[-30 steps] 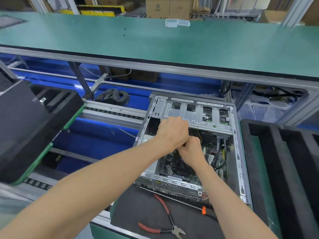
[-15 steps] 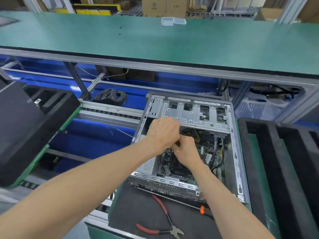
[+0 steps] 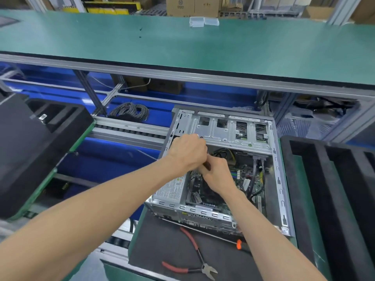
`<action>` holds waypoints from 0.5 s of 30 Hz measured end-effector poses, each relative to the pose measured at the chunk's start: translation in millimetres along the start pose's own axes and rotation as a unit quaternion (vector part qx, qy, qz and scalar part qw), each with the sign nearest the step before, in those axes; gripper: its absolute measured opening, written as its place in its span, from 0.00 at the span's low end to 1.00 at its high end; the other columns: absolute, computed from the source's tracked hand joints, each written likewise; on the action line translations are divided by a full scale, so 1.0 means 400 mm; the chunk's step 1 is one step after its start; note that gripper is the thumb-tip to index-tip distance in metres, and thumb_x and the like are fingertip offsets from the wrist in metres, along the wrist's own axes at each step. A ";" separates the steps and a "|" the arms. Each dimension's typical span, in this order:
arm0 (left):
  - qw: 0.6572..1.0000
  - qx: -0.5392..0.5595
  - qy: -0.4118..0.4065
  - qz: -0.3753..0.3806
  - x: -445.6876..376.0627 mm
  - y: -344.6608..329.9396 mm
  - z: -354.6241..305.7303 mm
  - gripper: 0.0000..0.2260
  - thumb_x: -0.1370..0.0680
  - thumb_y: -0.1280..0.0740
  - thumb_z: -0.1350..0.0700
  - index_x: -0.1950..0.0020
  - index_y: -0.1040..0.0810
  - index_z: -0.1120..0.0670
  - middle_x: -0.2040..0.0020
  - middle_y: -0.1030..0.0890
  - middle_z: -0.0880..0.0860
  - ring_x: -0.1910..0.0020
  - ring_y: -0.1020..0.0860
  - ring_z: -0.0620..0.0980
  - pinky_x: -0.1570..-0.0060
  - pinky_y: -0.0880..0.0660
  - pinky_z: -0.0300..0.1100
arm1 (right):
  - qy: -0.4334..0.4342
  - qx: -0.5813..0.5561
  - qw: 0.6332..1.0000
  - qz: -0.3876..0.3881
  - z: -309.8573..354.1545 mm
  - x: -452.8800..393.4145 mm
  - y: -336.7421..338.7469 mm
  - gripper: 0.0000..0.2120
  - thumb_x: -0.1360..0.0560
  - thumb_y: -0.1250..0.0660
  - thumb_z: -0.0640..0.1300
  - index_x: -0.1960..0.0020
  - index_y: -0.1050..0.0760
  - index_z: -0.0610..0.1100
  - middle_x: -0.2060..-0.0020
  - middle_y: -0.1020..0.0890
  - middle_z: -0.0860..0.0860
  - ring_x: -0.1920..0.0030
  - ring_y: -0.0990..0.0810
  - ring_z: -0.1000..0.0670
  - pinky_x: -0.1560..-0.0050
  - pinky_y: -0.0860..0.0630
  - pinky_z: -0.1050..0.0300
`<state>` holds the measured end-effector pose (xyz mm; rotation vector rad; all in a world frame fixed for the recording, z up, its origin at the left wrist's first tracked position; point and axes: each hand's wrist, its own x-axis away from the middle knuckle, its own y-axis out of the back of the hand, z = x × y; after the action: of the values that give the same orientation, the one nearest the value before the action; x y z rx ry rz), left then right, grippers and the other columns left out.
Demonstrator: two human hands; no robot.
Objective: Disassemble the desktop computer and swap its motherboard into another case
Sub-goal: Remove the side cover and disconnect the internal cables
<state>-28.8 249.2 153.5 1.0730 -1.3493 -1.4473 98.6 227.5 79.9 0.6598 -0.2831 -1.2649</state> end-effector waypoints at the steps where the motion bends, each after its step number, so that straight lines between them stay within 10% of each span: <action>1: 1.000 -0.007 -0.016 -0.003 0.001 0.001 0.008 0.18 0.20 0.43 0.54 0.71 0.38 0.52 0.70 0.35 0.50 0.74 0.36 0.49 0.74 0.44 0.41 | 0.002 0.004 1.000 0.002 0.003 -0.001 -0.002 0.20 0.23 0.30 0.41 0.67 0.35 0.56 0.76 0.30 0.57 0.71 0.28 0.58 0.70 0.35 0.66; 7: 0.971 -0.096 -0.217 -0.011 -0.008 0.021 0.044 0.22 0.15 0.50 0.49 0.69 0.35 0.53 0.74 0.37 0.47 0.77 0.37 0.46 0.73 0.43 0.42 | -0.003 0.001 1.000 0.005 0.001 0.002 0.006 0.21 0.22 0.29 0.43 0.69 0.32 0.58 0.77 0.28 0.55 0.73 0.28 0.56 0.71 0.36 0.66; 15: 0.999 -0.039 -0.017 0.010 -0.014 0.023 -0.067 0.11 0.23 0.41 0.59 0.65 0.27 0.55 0.71 0.37 0.51 0.67 0.28 0.56 0.72 0.39 0.43 | -0.077 0.003 0.997 -0.001 -0.015 -0.001 0.015 0.22 0.27 0.34 0.31 0.72 0.41 0.43 0.79 0.35 0.48 0.77 0.41 0.53 0.74 0.44 0.61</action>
<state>-1.1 247.2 161.8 0.9862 -1.3135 -1.4963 106.3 230.8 78.7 0.5674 -0.4132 -1.3198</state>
